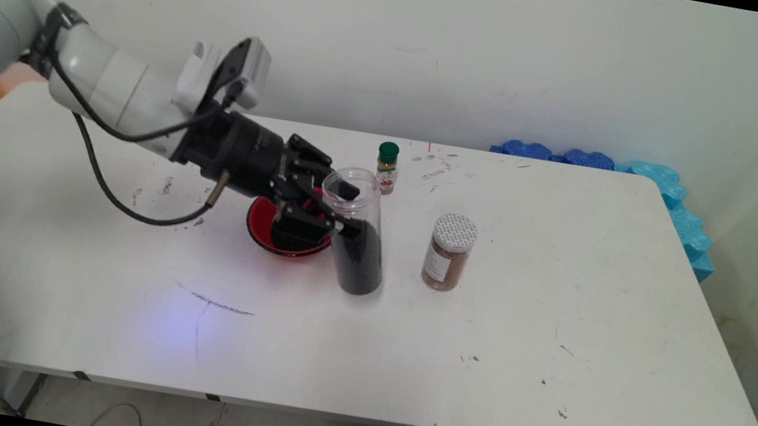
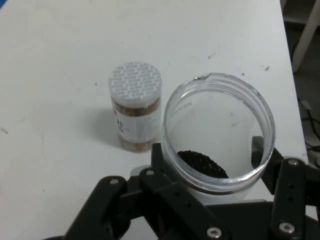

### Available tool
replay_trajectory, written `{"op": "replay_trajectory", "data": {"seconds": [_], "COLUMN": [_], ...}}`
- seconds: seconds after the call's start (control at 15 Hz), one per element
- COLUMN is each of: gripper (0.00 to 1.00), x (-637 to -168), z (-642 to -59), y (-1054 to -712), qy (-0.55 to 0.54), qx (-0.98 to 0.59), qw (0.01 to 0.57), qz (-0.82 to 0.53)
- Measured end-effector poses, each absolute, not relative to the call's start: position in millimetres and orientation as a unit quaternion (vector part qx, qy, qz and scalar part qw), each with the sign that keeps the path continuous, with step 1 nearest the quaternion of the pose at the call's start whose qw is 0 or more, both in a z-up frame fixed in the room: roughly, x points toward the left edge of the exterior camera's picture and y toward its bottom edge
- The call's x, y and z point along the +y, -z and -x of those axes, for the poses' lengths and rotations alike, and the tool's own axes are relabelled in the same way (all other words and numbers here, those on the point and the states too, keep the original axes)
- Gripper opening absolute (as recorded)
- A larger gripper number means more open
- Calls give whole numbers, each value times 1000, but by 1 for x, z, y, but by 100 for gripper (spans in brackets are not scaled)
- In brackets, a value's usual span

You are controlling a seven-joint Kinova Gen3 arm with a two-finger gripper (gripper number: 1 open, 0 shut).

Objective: Place the picked object on the table

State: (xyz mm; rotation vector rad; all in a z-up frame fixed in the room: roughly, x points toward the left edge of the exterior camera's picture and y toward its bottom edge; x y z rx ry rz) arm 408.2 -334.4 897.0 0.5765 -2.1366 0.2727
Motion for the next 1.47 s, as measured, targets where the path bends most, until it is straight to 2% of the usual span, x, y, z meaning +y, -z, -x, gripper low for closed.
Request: {"op": "replay_trajectory", "data": {"seconds": [0.73, 1.47], "gripper": [0, 0], "x": [-337, -335], "z": [-397, -391], "y": [-855, -842], "qy": [-104, -87], "qx": [-867, -863], "qw": [426, 436], "qz": [-236, -241]}}
